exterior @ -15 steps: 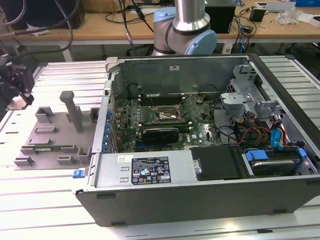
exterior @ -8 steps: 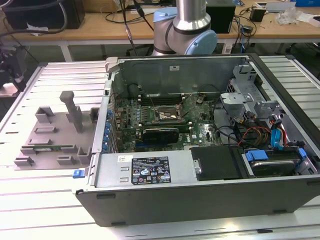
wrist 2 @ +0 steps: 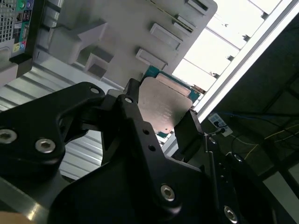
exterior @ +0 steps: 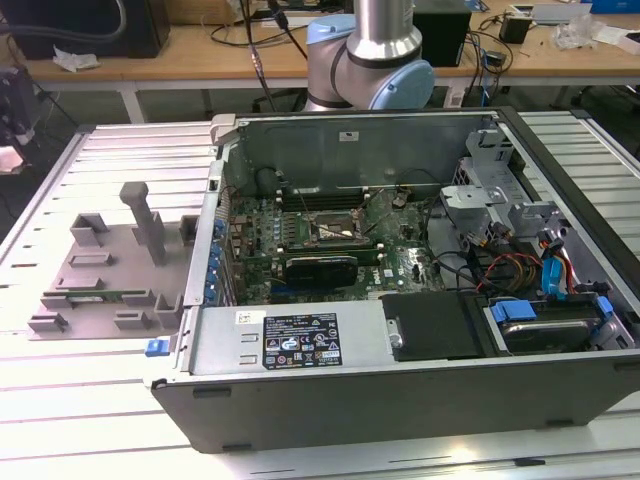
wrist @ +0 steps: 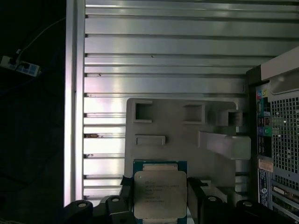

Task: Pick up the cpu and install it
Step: 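Pick up the cpu and move it towards the insertion slot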

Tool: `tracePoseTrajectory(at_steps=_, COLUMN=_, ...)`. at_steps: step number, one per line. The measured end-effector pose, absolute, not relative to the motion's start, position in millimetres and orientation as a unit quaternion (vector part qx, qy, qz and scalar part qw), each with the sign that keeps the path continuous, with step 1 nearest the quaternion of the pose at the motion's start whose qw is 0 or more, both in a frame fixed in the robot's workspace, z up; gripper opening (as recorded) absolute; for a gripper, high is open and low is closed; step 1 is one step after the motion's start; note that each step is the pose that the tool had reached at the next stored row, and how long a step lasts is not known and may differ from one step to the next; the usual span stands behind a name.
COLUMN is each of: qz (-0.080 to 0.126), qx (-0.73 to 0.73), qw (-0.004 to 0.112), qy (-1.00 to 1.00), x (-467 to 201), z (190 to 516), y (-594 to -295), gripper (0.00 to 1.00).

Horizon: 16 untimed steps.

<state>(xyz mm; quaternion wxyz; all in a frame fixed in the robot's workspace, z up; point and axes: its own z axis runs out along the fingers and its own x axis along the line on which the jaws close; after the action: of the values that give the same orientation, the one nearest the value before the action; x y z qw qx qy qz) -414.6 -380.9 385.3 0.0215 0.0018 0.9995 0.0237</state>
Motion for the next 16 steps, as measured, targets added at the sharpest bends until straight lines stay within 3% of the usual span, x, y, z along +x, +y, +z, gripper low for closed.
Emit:
tracePoseTrajectory(at_steps=7, qz=0.024, qx=0.002, qw=0.022, qy=0.999, x=-414.6, z=407.6, y=-380.8, gripper=0.55)
tracePoseTrajectory(at_steps=16, qz=0.024, qx=0.002, qw=0.022, qy=0.999, x=-408.6, z=408.6, y=-380.8, gripper=0.55)
